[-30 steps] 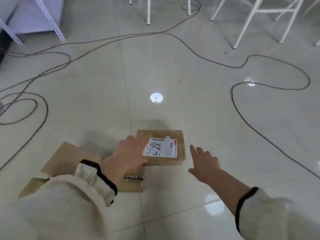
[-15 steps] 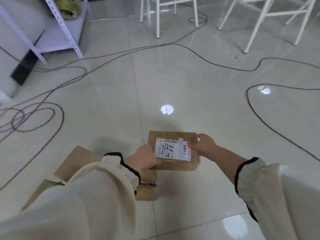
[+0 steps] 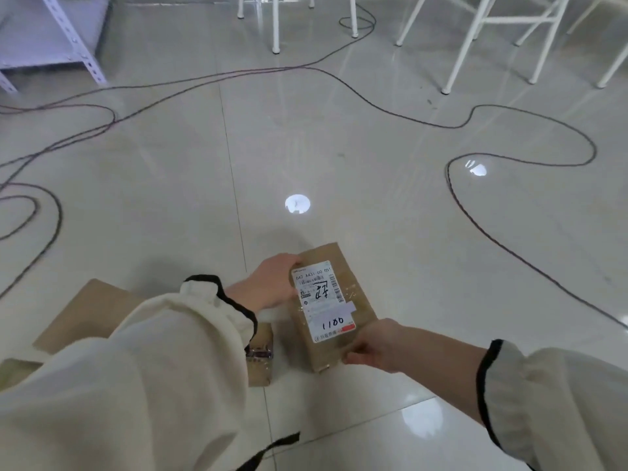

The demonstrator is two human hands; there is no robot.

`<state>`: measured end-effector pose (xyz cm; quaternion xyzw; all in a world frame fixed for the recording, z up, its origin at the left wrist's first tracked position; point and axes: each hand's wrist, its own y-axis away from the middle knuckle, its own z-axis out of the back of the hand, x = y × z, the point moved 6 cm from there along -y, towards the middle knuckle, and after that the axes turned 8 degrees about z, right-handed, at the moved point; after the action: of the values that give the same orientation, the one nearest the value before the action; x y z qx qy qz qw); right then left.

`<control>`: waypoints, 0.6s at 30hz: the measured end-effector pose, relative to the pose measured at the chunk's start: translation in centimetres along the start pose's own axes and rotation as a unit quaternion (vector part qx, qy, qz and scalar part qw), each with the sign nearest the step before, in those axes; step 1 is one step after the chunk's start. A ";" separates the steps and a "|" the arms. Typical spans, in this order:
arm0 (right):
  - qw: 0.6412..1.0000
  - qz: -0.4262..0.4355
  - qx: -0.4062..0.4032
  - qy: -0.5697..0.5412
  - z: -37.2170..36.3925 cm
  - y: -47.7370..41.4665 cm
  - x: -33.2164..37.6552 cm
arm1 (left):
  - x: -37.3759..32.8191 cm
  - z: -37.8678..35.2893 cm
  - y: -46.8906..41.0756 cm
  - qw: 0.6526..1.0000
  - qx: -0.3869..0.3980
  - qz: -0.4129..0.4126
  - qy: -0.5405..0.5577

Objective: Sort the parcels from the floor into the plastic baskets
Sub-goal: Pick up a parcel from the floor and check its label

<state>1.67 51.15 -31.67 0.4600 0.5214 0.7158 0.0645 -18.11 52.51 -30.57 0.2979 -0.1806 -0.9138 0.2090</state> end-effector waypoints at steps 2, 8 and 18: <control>0.999 -0.015 0.025 0.044 -0.1 0.0 -0.6 | -0.3 -0.7 0.1 1.000 0.010 -0.012 -0.012; 0.964 -0.058 -0.024 0.257 5.2 -0.5 2.3 | 1.3 0.4 1.1 0.972 -0.092 0.070 0.205; 0.974 0.071 -0.101 0.188 3.1 -4.0 4.0 | 3.3 -3.3 2.1 0.945 -0.011 0.243 0.219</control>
<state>0.12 57.38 -32.45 0.3440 0.4153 0.8412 -0.0395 -17.86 48.45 -33.70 0.4355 -0.1871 -0.7492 0.4625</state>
